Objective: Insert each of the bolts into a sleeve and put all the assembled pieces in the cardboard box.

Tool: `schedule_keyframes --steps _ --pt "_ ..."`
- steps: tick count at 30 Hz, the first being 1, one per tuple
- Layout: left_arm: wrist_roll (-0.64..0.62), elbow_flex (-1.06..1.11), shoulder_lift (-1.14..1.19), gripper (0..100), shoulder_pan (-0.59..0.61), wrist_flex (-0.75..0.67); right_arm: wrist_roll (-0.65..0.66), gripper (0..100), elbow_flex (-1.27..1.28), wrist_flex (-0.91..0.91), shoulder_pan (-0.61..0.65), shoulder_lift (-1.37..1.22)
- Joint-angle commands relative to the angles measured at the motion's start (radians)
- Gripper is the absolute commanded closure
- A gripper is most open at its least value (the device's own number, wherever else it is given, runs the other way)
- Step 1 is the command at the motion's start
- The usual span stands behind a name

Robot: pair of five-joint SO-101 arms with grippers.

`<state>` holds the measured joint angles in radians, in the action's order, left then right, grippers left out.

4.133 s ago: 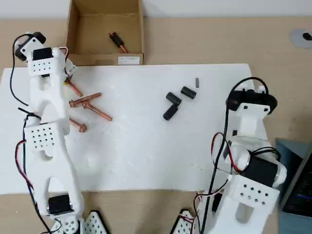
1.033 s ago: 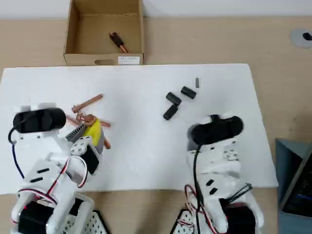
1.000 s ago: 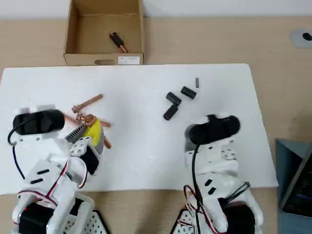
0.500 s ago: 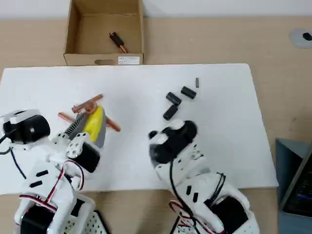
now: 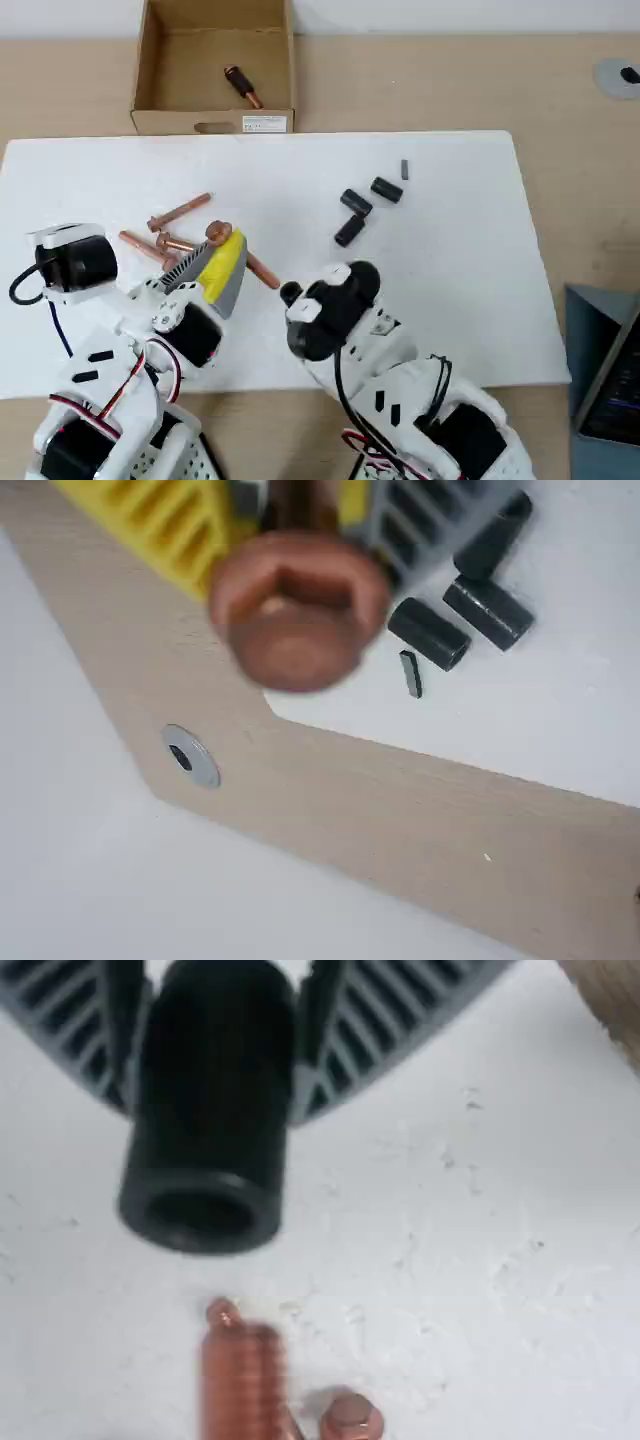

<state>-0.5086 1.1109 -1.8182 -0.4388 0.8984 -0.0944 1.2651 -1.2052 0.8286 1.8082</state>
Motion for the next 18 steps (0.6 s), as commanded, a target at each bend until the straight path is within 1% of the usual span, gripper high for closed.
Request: schedule_keyframes --steps 1,10,15,18 --pt "-0.003 -0.006 -0.005 100 -0.012 -0.021 0.012 98.9 0.001 0.029 0.022 0.11" --pt "-0.003 0.052 -0.005 100 -0.017 -0.021 0.012 98.9 -0.005 0.031 0.036 0.11" --pt "-0.003 0.054 -0.005 100 -0.103 -0.006 0.014 98.9 -0.005 0.031 0.036 0.11" --pt "-0.003 0.054 -0.004 100 -0.118 -0.005 0.014 98.9 -0.005 0.031 0.036 0.11"
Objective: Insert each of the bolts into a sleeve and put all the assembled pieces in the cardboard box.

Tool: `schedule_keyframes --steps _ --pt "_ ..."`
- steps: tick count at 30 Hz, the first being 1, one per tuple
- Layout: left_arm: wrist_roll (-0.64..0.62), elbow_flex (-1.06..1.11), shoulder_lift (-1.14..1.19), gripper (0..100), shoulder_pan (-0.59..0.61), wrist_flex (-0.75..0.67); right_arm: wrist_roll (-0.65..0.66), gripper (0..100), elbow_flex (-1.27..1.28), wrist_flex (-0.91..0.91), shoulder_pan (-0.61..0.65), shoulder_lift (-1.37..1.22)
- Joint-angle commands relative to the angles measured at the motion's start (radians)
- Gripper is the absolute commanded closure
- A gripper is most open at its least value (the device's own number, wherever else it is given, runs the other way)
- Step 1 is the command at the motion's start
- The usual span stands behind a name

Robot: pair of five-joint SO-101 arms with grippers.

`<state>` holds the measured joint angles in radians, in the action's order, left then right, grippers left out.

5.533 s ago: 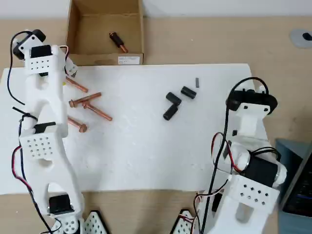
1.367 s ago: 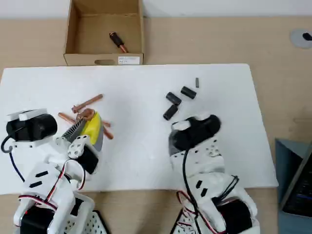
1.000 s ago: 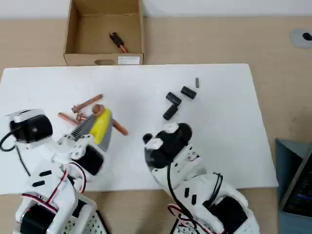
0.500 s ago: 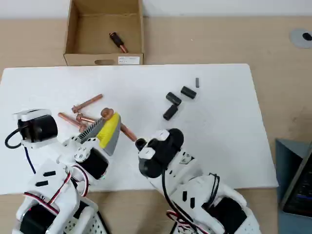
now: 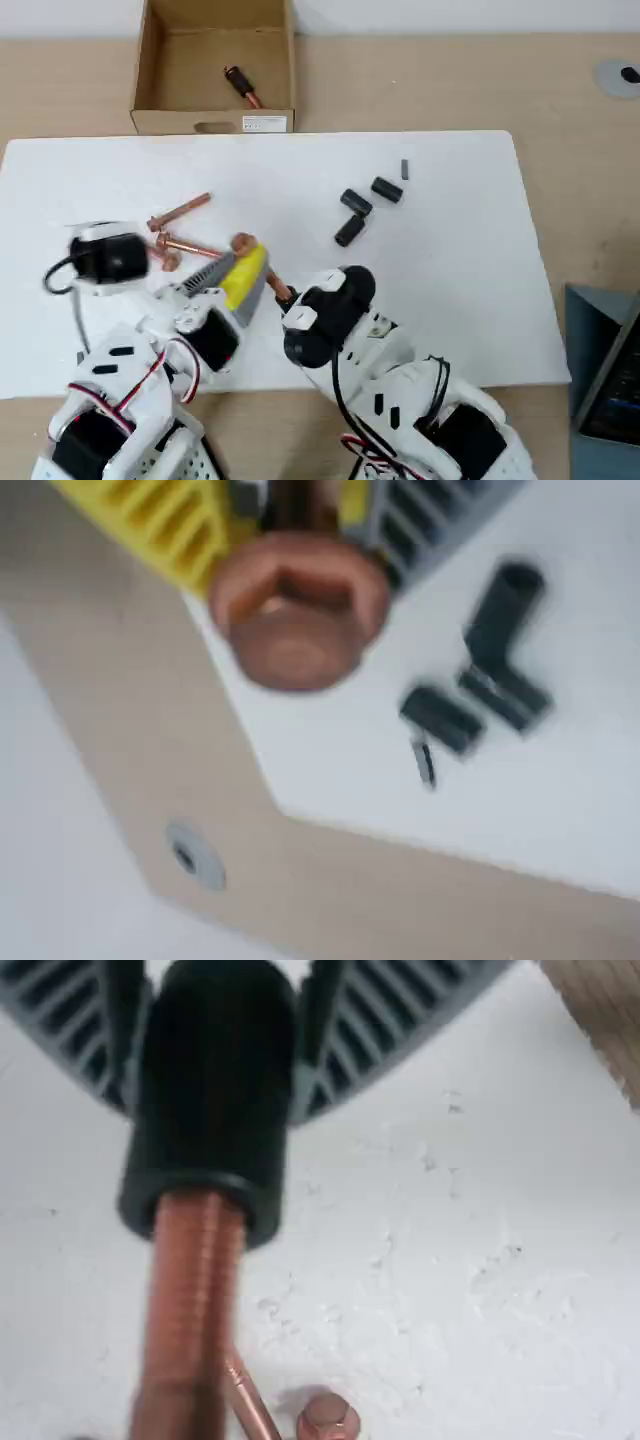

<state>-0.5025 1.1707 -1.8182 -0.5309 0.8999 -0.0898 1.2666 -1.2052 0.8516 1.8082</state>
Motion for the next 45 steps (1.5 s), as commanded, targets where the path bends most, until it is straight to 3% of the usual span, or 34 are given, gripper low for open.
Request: schedule_keyframes --steps 1,7,11,20,26,28,39,45 --pt "-0.009 -0.006 -0.004 100 -0.028 -0.002 0.009 98.9 -0.007 0.031 0.013 0.11" --pt "-0.003 -0.017 -0.004 100 -0.032 0.095 0.009 98.9 -0.008 0.031 0.013 0.11" --pt "0.029 -0.017 -0.004 100 -0.106 0.147 0.061 98.9 -0.008 0.031 0.013 0.11" --pt "0.091 -0.008 -0.004 99 -0.146 0.169 0.098 98.9 0.001 0.086 0.013 0.11" --pt "0.084 -0.017 -0.004 79 -0.143 0.278 0.098 98.9 0.002 0.081 0.013 0.11" --pt "0.084 -0.017 -0.004 77 -0.114 0.292 0.098 98.9 0.013 0.081 0.013 0.11" --pt "0.092 -0.178 -0.004 77 -0.034 0.311 0.094 98.9 0.033 0.081 0.01 0.11" --pt "0.213 -0.239 -0.005 96 0.083 0.31 0.094 98.9 0.028 0.078 0.005 0.11"
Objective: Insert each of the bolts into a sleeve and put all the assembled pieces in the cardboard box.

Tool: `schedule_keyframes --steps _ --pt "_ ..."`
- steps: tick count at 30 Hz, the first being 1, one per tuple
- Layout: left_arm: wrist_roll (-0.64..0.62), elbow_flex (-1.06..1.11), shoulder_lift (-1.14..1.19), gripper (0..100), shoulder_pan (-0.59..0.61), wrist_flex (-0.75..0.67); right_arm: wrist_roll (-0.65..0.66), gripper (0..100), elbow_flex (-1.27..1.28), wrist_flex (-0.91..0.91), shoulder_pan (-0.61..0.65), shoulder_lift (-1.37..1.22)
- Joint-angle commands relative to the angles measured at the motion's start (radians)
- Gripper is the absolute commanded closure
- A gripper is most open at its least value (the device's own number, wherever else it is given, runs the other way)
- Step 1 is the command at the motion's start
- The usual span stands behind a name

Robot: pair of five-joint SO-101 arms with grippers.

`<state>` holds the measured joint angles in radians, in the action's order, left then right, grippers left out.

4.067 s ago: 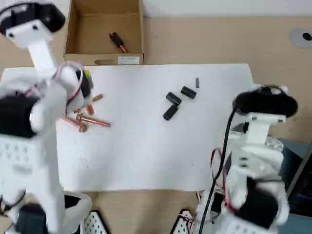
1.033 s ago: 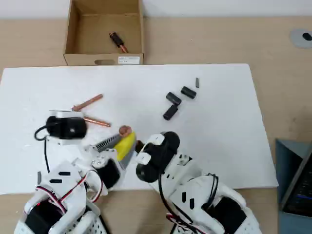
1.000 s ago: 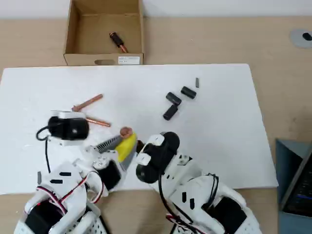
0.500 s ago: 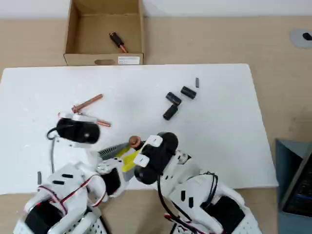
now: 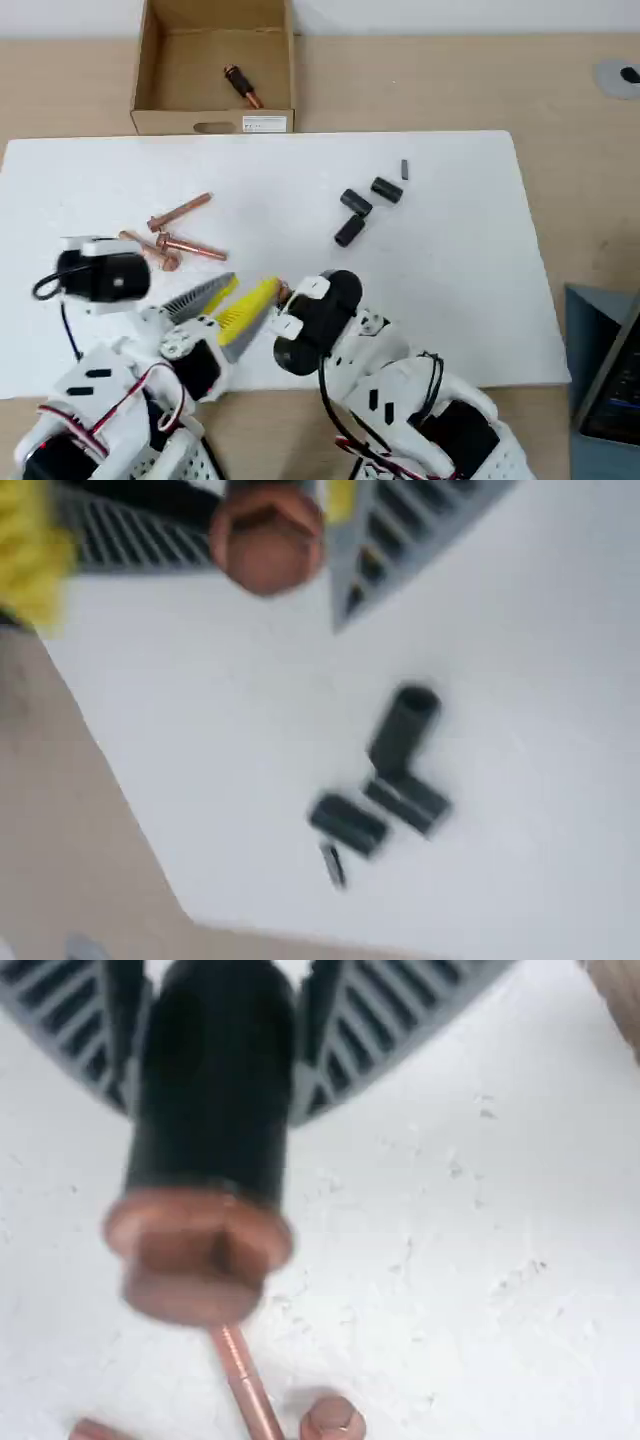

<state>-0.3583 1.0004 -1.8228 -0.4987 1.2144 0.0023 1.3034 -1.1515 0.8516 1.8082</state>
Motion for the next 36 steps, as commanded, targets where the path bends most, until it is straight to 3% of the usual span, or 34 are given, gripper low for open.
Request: schedule_keyframes --steps 1,9,17,25,31,36 --pt "0.098 -0.077 -0.001 100 0.075 -0.005 0.0 98.9 -0.008 0.025 -0.004 0.11" --pt "0.267 -0.018 -0.001 100 0.307 0.003 0.0 98.9 -0.015 0.025 -0.15 0.11" --pt "0.396 0.296 -0.002 100 0.473 -0.003 0.0 98.9 -0.119 -0.066 -0.348 0.041" --pt "0.4 0.503 -0.002 100 0.542 -0.023 -0.002 98.9 -0.433 -0.041 -0.363 -0.4" --pt "0.4 0.592 -0.002 100 0.644 -0.112 -0.002 98.9 -0.661 0.101 -0.363 -0.771" --pt "0.399 0.632 -0.002 100 0.649 -0.117 0.003 98.9 -0.832 0.216 -0.363 -1.046"
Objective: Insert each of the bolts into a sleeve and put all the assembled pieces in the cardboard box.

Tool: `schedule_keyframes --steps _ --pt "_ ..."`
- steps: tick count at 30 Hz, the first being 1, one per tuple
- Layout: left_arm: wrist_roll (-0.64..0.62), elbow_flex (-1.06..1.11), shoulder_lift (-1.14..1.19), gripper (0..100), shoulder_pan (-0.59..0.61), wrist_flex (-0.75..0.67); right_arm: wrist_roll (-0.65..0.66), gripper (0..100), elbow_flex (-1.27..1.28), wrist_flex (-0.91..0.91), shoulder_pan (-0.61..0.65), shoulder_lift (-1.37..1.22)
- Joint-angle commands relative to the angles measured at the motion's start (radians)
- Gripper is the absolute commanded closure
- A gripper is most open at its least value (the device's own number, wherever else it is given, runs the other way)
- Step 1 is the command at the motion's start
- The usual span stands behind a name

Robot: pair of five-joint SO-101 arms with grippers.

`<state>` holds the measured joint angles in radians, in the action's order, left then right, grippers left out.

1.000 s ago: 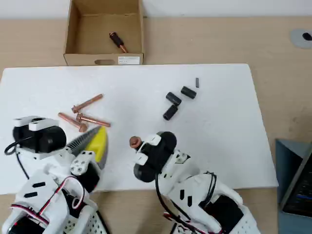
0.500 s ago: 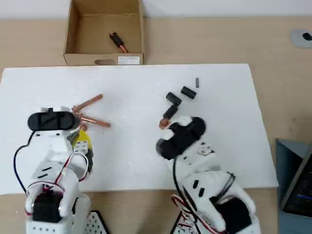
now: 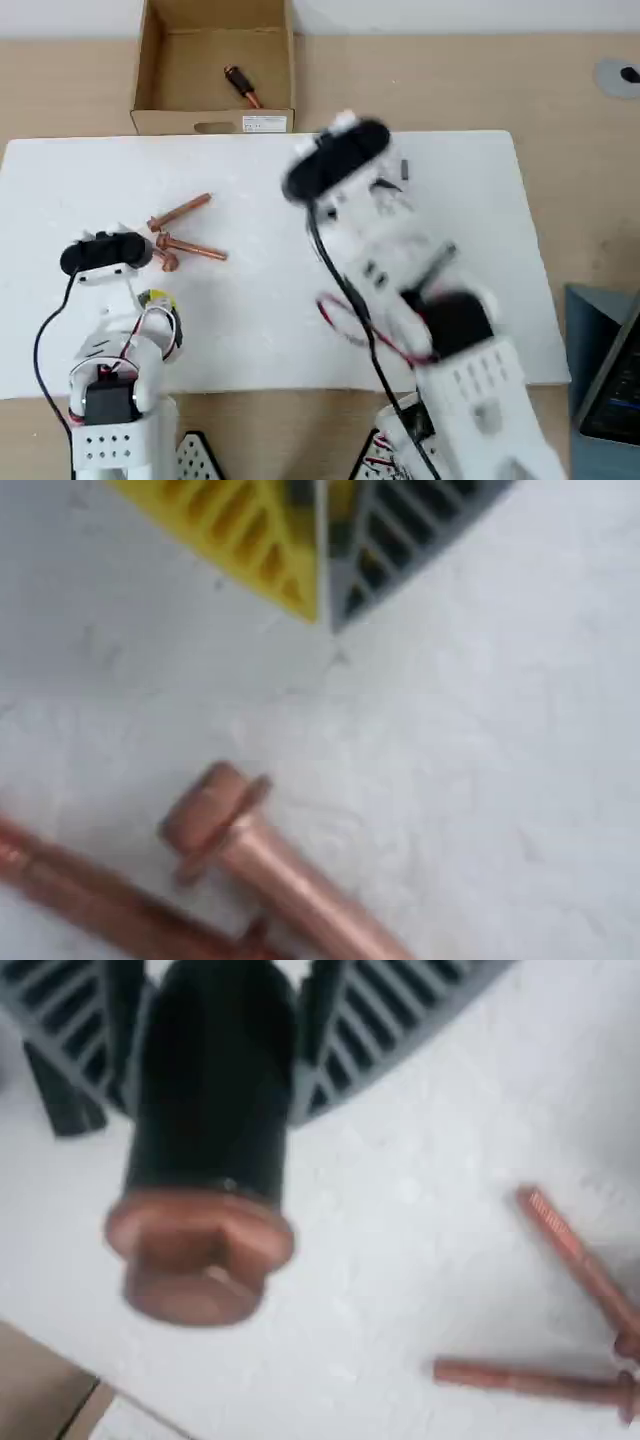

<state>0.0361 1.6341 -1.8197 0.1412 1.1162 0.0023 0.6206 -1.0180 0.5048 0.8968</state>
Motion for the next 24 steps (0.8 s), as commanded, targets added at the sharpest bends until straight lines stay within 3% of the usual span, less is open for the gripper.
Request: schedule_keyframes --steps 1,14,24 --pt "0.003 -0.002 -0.005 100 0.009 -0.018 0.005 98.9 -0.183 0.11 -0.016 -0.186" --pt "0.0 -0.003 -0.004 100 0.012 -0.012 0.009 98.9 -0.722 0.331 -0.018 -0.843" --pt "-0.002 -0.003 -0.004 100 0.012 -0.011 0.153 98.9 -1.164 0.385 -0.018 -1.32"
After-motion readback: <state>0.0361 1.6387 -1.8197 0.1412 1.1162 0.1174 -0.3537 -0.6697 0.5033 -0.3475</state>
